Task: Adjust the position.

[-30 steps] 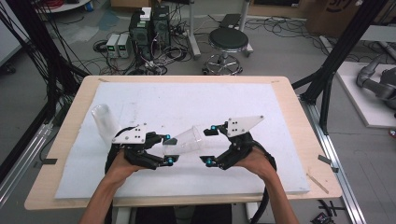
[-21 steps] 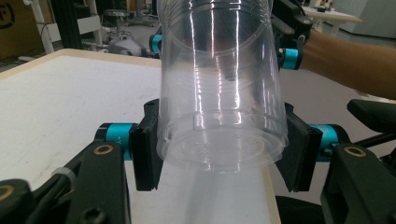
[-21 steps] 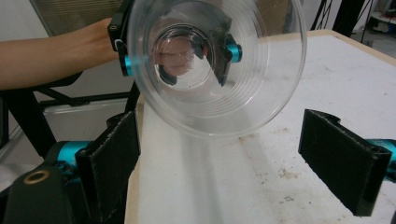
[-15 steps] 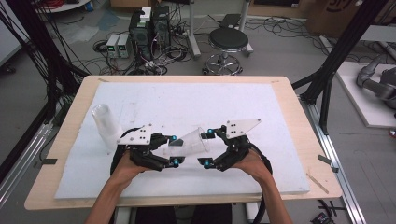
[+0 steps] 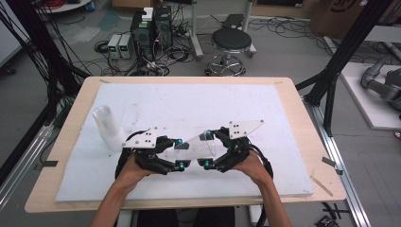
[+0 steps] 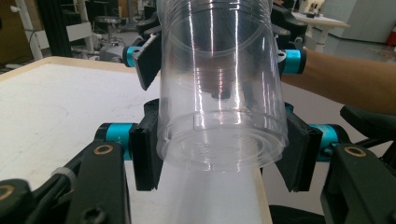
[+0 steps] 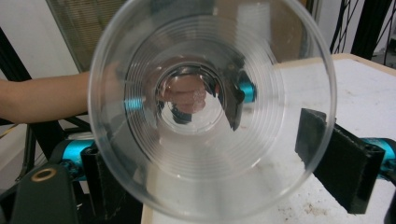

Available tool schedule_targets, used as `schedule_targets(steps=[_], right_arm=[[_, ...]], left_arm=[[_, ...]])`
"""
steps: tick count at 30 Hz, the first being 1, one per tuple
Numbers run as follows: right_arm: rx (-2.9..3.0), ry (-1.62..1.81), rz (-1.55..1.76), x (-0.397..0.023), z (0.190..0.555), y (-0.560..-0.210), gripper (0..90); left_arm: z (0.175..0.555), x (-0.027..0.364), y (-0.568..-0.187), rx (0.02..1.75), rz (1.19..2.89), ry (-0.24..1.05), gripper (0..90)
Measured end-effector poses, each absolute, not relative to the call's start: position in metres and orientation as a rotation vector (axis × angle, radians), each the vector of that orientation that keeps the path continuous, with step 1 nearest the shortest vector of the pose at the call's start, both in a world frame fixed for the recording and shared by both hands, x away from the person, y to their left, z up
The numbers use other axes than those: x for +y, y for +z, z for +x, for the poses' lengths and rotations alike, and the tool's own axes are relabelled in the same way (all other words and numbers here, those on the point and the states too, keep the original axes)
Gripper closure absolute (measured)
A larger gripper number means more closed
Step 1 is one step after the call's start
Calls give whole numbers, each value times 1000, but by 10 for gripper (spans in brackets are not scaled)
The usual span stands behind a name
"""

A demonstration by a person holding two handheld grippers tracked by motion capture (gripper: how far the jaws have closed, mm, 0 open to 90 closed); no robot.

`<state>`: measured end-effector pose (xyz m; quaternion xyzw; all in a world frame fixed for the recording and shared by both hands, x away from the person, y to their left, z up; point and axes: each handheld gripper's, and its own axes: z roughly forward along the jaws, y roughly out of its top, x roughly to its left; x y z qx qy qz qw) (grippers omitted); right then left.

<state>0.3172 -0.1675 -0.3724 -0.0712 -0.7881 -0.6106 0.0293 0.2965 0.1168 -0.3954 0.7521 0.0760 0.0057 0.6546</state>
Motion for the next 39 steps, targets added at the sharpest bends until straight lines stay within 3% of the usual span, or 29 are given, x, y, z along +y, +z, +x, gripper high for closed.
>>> schedule_targets(steps=[12,16,35,37,39], right_arm=[[-2380,-1924,-188,-167,317,-370,161],[-2367,-1935,-163,-166,316,-369,229],[-2363,-1955,-143,-166,315,-368,271],[-2362,-1951,-145,-165,315,-368,271],[-2361,-1956,-142,-166,315,-368,271]], left_arm=[[295,113,-398,150,1724,3,418],[295,113,-398,149,1723,1,419],[295,114,-397,148,1724,-7,409],[295,115,-397,147,1727,-12,387],[296,113,-396,186,1738,-15,229]])
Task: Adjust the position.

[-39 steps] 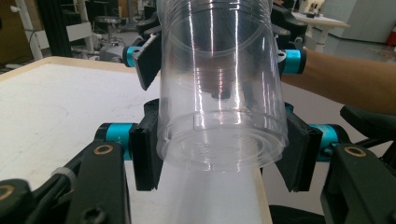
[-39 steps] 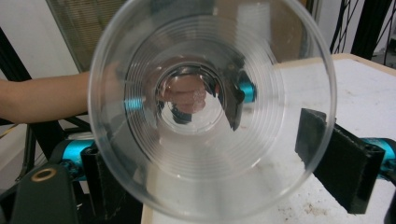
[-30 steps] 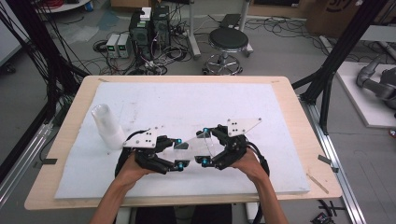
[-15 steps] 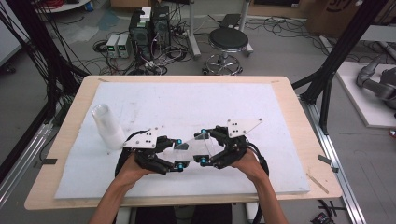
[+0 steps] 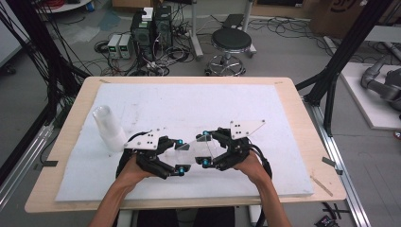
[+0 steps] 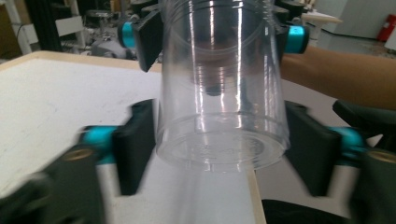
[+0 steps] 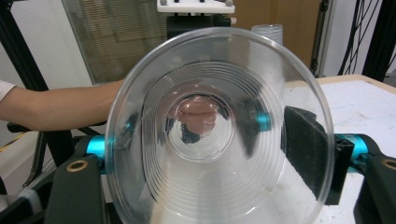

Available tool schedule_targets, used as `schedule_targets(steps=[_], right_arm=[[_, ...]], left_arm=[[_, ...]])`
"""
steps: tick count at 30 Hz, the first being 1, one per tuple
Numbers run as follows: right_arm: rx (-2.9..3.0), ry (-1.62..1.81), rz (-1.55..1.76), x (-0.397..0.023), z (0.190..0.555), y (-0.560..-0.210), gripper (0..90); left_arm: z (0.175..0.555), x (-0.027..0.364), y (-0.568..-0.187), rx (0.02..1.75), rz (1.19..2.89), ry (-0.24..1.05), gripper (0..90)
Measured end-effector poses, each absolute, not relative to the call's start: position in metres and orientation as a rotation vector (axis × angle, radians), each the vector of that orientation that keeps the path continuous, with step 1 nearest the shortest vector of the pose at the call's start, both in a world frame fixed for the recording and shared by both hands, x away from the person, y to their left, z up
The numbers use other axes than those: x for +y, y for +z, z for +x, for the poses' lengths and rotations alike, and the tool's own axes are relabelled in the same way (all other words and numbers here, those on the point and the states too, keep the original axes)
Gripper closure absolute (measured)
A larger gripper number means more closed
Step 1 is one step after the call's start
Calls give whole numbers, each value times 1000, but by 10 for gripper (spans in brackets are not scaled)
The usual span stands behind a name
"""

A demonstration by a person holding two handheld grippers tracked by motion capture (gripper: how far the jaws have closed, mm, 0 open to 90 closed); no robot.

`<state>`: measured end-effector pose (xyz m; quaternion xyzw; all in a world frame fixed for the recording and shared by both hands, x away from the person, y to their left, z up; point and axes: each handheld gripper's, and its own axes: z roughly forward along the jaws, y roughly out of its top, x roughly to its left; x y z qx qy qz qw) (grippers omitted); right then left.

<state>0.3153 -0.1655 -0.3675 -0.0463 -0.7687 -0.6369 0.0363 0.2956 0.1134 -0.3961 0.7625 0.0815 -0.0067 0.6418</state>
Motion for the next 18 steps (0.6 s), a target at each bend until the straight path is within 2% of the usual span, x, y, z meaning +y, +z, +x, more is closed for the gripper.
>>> schedule_targets(steps=[1,4,8,18], right_arm=[[-2358,-1958,-143,-166,315,-368,271],[-2362,-1958,-154,-167,316,-367,271],[-2377,-1948,-155,-167,316,-367,271],[-2530,-1840,-232,-169,319,-360,270]], left_arm=[[296,113,-396,186,1738,-15,142],[297,114,-396,236,1772,-10,32],[296,117,-394,241,1811,-7,24],[286,130,-394,343,2019,106,24]])
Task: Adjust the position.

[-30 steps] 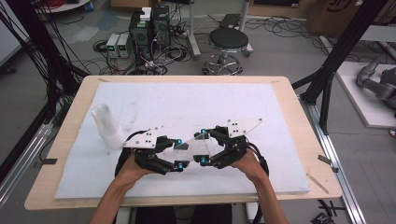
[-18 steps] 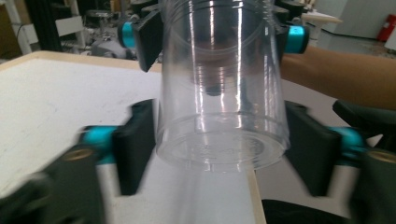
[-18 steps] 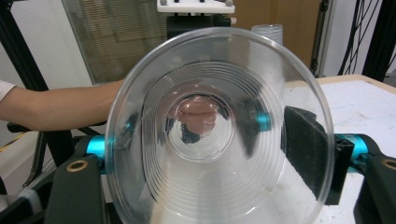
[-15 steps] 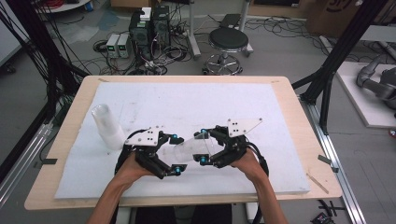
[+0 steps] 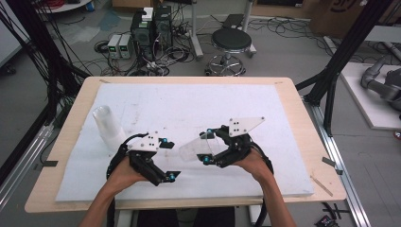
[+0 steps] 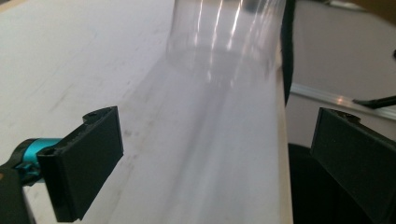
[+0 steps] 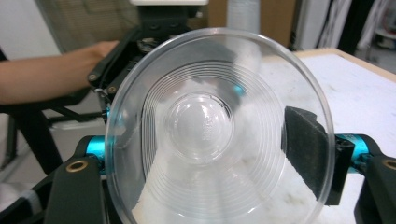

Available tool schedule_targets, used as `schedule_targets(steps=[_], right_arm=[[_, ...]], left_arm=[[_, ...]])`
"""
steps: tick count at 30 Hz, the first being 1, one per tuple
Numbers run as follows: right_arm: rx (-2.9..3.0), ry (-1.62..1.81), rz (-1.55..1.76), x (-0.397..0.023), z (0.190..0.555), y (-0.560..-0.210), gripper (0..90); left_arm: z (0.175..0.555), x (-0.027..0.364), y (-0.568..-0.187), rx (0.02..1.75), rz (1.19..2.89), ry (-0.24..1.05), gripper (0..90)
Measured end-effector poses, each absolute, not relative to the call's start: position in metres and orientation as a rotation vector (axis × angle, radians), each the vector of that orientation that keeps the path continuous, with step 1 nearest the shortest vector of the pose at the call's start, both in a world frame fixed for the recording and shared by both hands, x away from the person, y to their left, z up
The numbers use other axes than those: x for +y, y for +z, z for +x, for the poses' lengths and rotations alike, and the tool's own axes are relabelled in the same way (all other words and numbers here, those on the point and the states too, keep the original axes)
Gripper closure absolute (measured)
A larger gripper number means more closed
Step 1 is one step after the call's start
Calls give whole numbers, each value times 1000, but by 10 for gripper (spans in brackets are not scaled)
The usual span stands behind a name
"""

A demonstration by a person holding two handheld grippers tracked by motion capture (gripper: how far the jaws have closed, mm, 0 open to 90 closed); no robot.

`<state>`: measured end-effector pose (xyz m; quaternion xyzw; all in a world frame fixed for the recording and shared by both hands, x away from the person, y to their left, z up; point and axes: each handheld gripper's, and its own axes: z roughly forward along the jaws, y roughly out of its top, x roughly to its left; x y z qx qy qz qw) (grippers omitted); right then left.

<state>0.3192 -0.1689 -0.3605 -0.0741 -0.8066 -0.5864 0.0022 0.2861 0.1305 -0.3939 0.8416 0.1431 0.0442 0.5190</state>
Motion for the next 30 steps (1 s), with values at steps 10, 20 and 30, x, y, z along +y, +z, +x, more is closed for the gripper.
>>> schedule_targets(steps=[10,20,30], right_arm=[[-2770,-1570,-444,-168,333,-344,269],[-2959,-1308,-590,-159,347,-331,269],[-3061,-1120,-715,-153,359,-329,269]], left_arm=[[283,162,-413,565,1980,248,24],[279,193,-430,664,1895,329,24],[273,214,-446,664,1850,378,24]])
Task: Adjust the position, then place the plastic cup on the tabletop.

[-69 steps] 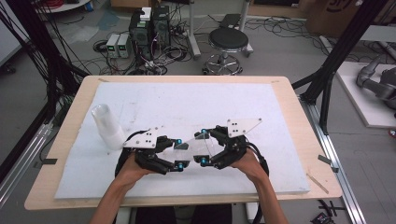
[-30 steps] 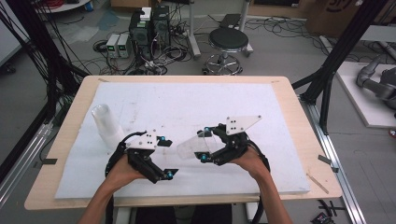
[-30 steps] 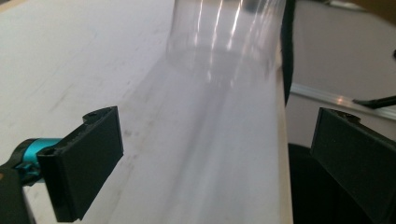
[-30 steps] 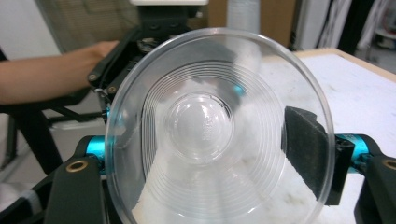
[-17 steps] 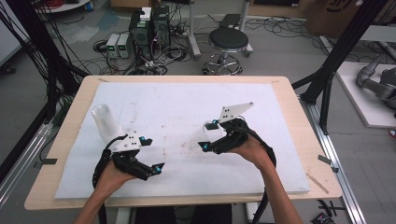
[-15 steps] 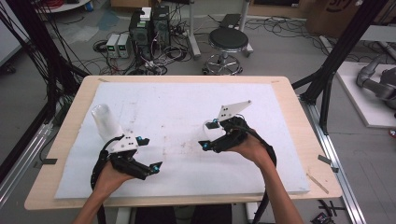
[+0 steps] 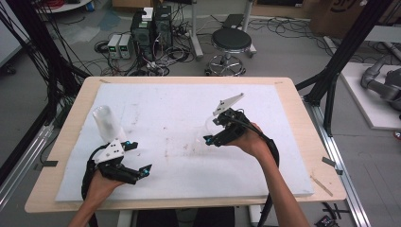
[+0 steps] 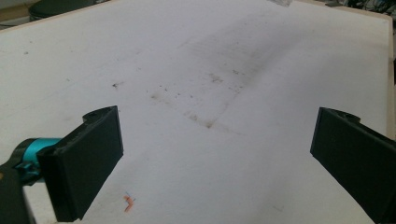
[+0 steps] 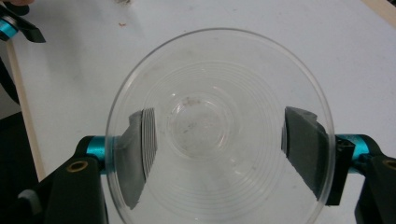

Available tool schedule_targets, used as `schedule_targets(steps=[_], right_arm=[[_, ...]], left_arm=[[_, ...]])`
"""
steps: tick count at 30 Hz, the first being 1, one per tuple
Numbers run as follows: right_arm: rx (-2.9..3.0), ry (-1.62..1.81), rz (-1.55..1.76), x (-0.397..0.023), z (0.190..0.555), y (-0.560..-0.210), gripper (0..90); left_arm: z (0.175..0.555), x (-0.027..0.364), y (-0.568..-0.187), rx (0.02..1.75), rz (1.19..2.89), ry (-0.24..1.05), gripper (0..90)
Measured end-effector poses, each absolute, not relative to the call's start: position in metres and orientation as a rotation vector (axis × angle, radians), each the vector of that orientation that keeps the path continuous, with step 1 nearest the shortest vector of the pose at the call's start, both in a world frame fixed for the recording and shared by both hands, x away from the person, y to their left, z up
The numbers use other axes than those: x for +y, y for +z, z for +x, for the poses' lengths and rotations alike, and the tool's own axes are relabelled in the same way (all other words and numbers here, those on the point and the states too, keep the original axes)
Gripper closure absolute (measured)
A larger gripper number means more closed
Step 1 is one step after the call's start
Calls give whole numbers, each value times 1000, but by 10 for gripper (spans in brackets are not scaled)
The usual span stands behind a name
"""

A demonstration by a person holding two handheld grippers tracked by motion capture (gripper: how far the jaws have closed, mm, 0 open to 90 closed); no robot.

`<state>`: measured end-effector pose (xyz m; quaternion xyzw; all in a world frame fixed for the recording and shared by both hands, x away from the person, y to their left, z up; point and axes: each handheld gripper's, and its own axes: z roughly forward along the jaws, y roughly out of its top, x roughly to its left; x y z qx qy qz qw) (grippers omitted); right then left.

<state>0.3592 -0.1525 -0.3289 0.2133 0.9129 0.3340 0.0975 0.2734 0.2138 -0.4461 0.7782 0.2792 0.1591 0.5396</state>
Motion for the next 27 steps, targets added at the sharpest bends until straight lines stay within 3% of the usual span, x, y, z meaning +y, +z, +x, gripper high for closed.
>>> schedule_targets(steps=[9,27], right_arm=[[2746,781,664,-138,367,-330,269],[2757,743,680,-130,372,-329,269]], left_arm=[[277,222,-456,691,1830,359,24],[280,227,-464,690,1801,338,24]])
